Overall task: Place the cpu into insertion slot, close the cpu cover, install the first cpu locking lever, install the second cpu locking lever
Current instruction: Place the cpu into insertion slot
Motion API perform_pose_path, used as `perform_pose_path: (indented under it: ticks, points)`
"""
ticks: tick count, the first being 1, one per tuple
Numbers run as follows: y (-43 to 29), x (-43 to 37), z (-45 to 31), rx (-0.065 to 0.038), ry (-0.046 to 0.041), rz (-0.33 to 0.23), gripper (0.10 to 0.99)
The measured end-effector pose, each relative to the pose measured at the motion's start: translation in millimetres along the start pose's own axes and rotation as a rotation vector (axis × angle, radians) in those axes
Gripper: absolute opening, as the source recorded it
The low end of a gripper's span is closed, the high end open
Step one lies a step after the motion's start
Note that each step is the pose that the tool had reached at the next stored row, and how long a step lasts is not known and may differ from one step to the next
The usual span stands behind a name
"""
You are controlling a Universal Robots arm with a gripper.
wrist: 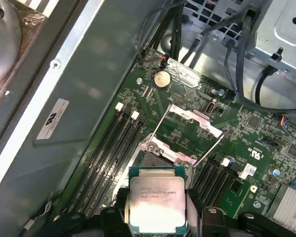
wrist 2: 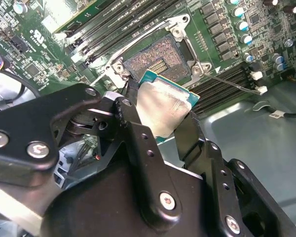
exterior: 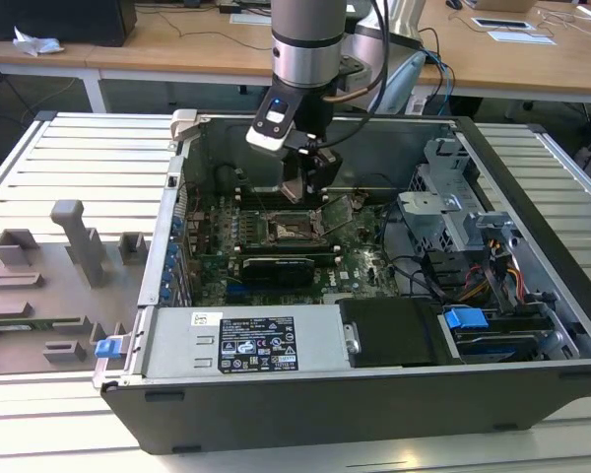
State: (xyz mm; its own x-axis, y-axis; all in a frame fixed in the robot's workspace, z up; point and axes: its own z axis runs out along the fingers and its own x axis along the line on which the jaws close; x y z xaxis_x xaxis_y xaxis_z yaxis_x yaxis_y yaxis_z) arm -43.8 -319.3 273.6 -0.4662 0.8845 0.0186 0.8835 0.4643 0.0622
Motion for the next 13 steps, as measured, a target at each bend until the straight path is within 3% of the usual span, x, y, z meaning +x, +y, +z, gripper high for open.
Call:
perform_pose_path:
  ticks: [13]
  points:
    - [0.0,0.0,0.0,-0.001,-0.0051,0.078,0.541]
